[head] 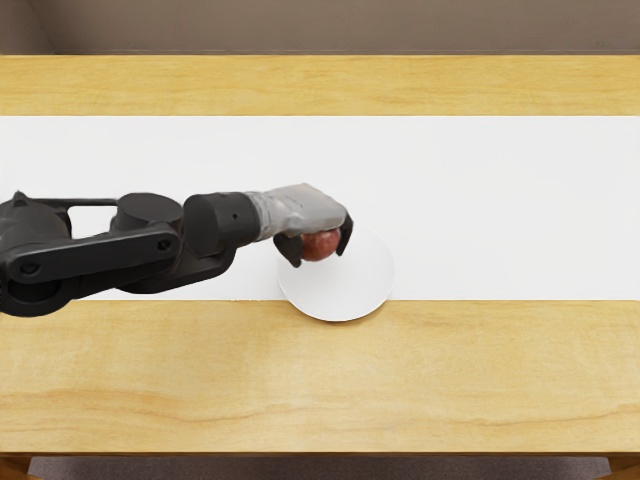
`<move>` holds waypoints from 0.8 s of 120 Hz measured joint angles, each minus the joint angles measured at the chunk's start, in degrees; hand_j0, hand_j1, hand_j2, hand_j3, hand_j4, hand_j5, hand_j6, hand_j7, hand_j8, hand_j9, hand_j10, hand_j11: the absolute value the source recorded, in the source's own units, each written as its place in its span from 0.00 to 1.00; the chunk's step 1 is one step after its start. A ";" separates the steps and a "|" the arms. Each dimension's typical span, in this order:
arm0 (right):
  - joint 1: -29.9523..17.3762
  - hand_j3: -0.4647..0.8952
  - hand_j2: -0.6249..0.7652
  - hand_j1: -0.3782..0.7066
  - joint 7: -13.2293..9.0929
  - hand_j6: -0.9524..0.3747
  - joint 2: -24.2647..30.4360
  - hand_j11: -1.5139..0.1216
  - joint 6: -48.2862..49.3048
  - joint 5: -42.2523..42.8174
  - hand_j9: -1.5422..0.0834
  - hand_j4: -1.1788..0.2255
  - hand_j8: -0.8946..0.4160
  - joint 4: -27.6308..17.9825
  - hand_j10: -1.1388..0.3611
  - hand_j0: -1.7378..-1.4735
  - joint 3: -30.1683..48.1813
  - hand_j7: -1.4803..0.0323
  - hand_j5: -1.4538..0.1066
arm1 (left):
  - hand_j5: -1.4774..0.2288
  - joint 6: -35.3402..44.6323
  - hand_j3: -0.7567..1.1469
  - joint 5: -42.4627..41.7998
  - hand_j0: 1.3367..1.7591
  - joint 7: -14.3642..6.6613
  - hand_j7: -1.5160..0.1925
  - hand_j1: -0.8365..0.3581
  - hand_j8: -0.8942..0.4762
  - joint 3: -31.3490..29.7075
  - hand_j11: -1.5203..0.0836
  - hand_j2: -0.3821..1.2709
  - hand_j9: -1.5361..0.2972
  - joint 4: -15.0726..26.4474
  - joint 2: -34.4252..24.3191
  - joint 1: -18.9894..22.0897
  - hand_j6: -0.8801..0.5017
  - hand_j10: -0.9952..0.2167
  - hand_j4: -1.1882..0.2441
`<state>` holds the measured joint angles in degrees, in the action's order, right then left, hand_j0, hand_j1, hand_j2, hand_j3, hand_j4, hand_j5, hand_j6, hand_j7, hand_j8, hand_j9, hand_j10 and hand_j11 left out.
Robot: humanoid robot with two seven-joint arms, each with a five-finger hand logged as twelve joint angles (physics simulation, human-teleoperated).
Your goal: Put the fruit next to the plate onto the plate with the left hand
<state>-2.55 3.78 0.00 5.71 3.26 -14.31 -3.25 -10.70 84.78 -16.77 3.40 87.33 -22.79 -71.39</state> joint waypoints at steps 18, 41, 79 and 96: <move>0.00 0.34 0.45 0.04 0.00 0.71 0.00 0.91 0.00 0.02 0.94 0.83 0.67 -0.08 0.75 0.30 0.00 0.97 0.92 | 0.39 4.41 0.40 2.92 0.75 -1.17 0.42 0.49 0.42 -1.75 0.44 0.35 0.39 -0.04 0.47 0.19 0.36 0.46 0.41; 0.01 0.34 0.45 0.04 0.00 0.71 0.00 0.91 0.00 0.00 0.94 0.83 0.67 -0.12 0.75 0.30 0.00 0.97 0.92 | 0.42 6.59 0.40 3.46 0.75 -1.46 0.45 0.51 0.40 -3.83 0.47 0.33 0.42 -0.04 1.16 0.20 0.34 0.44 0.43; 0.01 0.34 0.45 0.04 0.00 0.71 0.00 0.91 0.07 0.03 0.94 0.83 0.67 -0.18 0.75 0.30 0.00 0.97 0.92 | 0.74 4.39 0.40 -8.27 0.76 -1.44 0.77 0.85 0.57 -3.94 0.82 0.26 0.72 -0.04 0.39 -1.94 0.55 0.71 0.72; 0.04 0.34 0.45 0.04 0.00 0.71 0.00 0.91 0.07 0.01 0.94 0.83 0.67 -0.18 0.75 0.30 0.00 0.97 0.92 | 0.80 -5.33 0.40 -19.13 0.76 -1.43 0.82 0.92 0.61 3.95 0.88 0.25 0.78 -0.22 -6.93 -2.35 0.59 0.76 0.77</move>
<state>-2.50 3.78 0.00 5.78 3.27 -14.50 -3.25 -16.03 65.65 -18.20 7.35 87.11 -29.72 -73.74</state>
